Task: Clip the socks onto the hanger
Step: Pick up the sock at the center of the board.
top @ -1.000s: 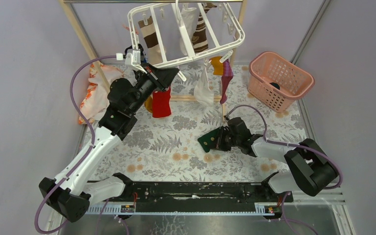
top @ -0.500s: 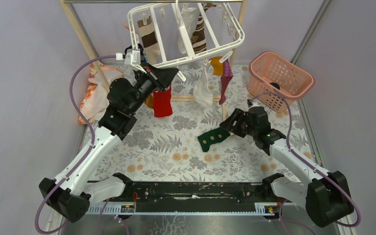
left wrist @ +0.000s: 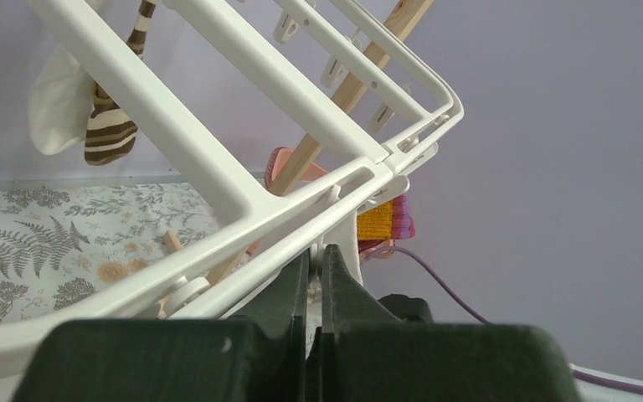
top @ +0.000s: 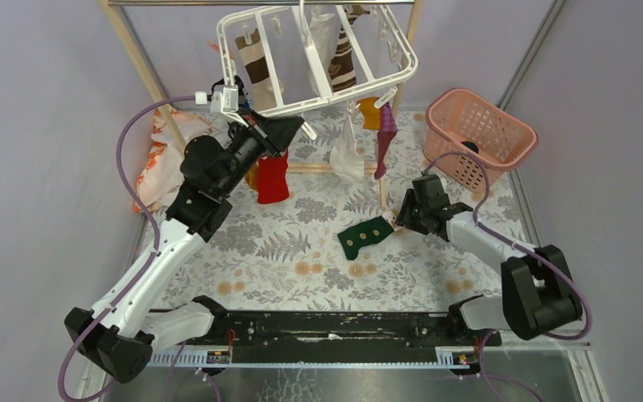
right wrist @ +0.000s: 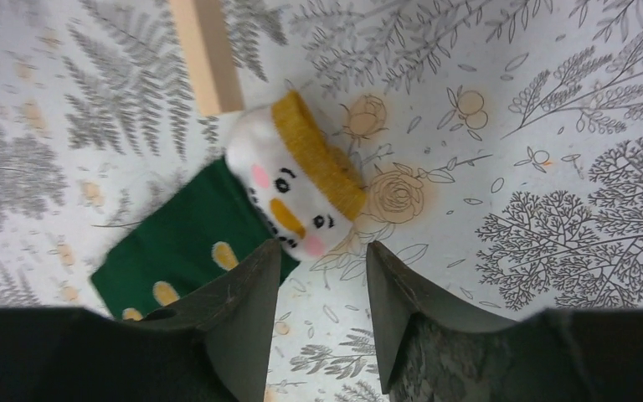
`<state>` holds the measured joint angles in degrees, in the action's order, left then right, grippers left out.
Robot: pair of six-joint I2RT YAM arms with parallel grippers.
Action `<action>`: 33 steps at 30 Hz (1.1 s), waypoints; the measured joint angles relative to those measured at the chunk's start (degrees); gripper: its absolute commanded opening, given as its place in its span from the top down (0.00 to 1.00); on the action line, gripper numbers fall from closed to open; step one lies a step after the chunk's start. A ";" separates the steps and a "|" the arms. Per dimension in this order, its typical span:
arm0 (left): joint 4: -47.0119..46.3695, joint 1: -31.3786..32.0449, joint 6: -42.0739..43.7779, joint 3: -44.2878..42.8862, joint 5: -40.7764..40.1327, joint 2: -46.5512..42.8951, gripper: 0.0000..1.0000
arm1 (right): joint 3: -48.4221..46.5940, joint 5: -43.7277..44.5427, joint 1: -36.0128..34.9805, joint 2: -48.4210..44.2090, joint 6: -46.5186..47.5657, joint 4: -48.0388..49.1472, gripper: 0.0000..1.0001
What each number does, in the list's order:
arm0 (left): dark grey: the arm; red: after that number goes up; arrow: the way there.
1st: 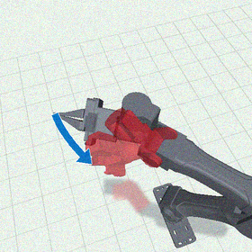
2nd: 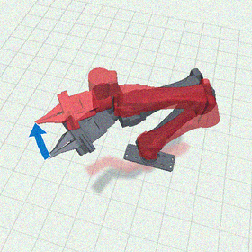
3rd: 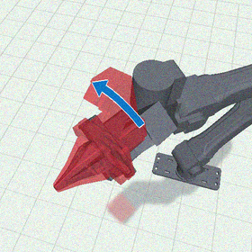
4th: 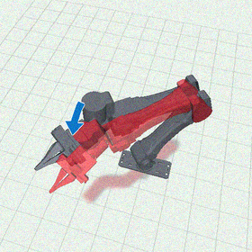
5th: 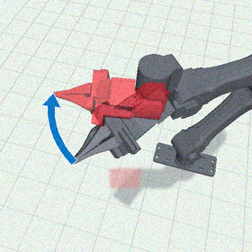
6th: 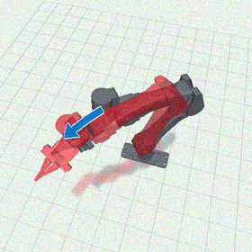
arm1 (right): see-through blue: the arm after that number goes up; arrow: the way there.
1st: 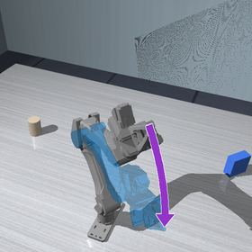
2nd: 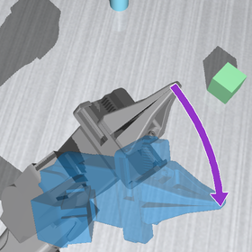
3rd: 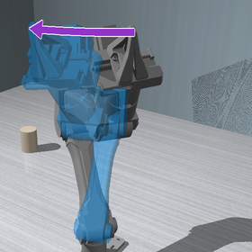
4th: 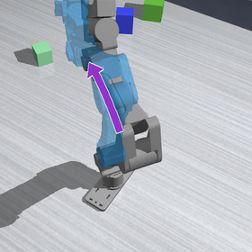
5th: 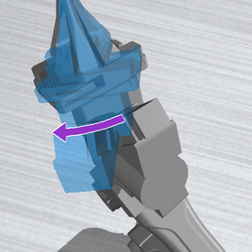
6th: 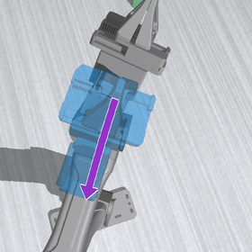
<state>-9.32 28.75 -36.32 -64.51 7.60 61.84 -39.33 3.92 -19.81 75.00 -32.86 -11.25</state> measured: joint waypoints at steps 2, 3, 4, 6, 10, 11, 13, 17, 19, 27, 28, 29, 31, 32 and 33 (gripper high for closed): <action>0.00 0.00 0.02 0.07 0.00 -0.22 1.00 | -0.04 0.02 0.00 2.67 0.04 0.17 0.50; 0.00 0.00 0.02 0.07 -0.02 -0.33 1.00 | -0.04 0.00 0.00 3.89 0.02 0.24 0.48; 0.00 0.00 0.02 0.07 -0.02 -0.44 1.00 | -0.02 -0.07 0.00 4.83 -0.04 0.44 0.44; 0.00 -0.04 0.02 0.07 0.00 -0.63 1.00 | 0.02 -0.37 0.00 6.10 -0.42 1.16 0.43; 0.07 -0.28 0.02 0.07 0.02 -0.66 1.00 | 0.00 -0.52 0.00 7.67 -0.74 3.37 0.51; 0.09 -0.33 0.02 0.07 0.02 -0.66 1.00 | -0.04 -0.52 0.00 8.26 -0.83 3.80 0.53; 0.09 -0.37 0.02 0.07 0.02 -0.66 1.00 | -0.31 -0.61 0.00 9.90 -1.05 4.74 0.62; 0.15 -0.37 0.04 0.11 0.00 -0.66 1.00 | -0.87 -1.88 0.02 11.74 -1.64 7.30 0.92; 0.15 -0.37 0.04 0.15 0.00 -0.68 1.00 | -0.90 -1.86 0.02 11.85 -1.77 7.50 1.00; 0.17 -0.55 0.04 0.15 0.02 -0.70 1.00 | -0.15 0.09 0.02 2.10 0.96 5.46 1.00; 0.17 -0.57 0.04 0.15 0.04 -0.70 1.00 | 0.09 0.15 0.02 -0.07 1.75 5.27 1.00; 0.17 -0.59 0.04 0.15 0.04 -0.70 1.00 | 0.55 0.11 0.02 -2.82 2.86 5.20 1.00; 0.17 -0.63 0.04 0.15 0.09 -0.70 1.00 | 1.40 -0.15 0.02 -7.63 5.01 5.05 1.00; 0.17 -0.63 0.04 0.15 0.11 -0.70 1.00 | 1.92 -0.81 0.02 -9.90 6.29 5.11 1.00; 0.17 -0.66 0.04 0.15 0.11 -0.70 1.00 | 2.62 -2.10 0.04 -12.26 7.67 5.29 1.00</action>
<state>-9.15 28.10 -36.27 -64.36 7.70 61.14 -36.71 1.83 -19.77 62.74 -25.19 -5.96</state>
